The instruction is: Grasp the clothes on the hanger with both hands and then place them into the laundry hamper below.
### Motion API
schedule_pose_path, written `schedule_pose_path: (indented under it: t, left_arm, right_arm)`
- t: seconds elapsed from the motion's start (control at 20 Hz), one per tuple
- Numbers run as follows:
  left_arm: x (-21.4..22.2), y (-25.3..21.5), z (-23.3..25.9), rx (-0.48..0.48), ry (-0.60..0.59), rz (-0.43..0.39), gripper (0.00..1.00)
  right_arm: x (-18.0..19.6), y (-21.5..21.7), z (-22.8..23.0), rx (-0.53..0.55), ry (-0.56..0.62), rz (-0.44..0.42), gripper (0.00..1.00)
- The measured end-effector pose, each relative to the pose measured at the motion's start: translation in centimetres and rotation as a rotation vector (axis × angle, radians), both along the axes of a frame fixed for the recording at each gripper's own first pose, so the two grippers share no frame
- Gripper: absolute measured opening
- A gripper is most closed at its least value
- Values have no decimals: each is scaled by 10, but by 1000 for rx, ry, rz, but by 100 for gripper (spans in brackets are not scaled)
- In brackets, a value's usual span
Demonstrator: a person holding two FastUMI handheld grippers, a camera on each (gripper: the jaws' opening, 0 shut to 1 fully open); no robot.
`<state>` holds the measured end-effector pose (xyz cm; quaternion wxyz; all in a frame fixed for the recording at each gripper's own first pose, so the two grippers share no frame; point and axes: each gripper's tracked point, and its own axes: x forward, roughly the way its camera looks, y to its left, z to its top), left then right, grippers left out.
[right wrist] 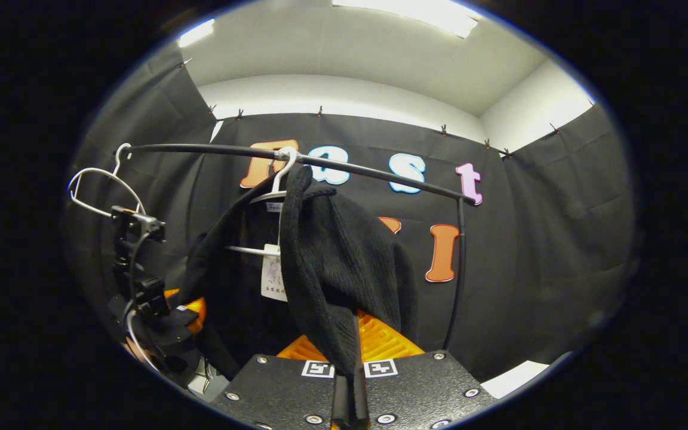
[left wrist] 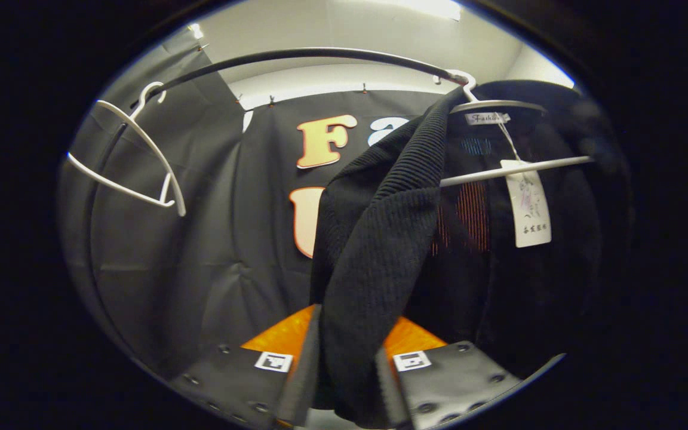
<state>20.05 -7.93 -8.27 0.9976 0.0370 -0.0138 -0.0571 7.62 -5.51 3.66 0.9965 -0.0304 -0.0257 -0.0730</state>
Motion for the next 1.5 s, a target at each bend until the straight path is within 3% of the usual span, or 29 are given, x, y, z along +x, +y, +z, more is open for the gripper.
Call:
schedule_pose_path:
  t: [0.05, 0.1, 0.25, 0.3, 0.45, 0.75, 1.1, 1.3, 1.5]
  left_arm:
    - [-3, 6, 5, 11, -5, -12, 31]
    - [-4, 6, 8, 13, -1, -51, 17]
    - [-10, 17, 21, -25, 2, -93, 12]
    - [-10, 21, 27, -37, -2, -99, 11]
    - [-9, 33, 45, -80, -22, -119, 11]
    - [1, 40, 91, -64, -87, -153, 10]
    - [20, 63, 137, -33, -165, -49, 10]
    - [17, 61, 137, -33, -161, -49, 10]
    - [20, 59, 136, -31, -154, -62, 13]
  right_arm:
    - [-2, -2, 3, -4, -12, -18, 10]
    - [-6, -6, 8, -15, -28, -47, 3]
    - [-21, -15, 19, -18, -53, -122, 0]
    - [-24, -16, 26, -2, -71, -129, 3]
    - [-32, -25, 43, 13, -84, -165, 4]
    - [-31, -58, 116, -16, -149, -197, 3]
    - [15, -108, 164, -46, -141, -214, 2]
    - [47, -131, 167, -71, -138, -216, 2]
    - [76, -148, 121, -67, -49, -206, 2]
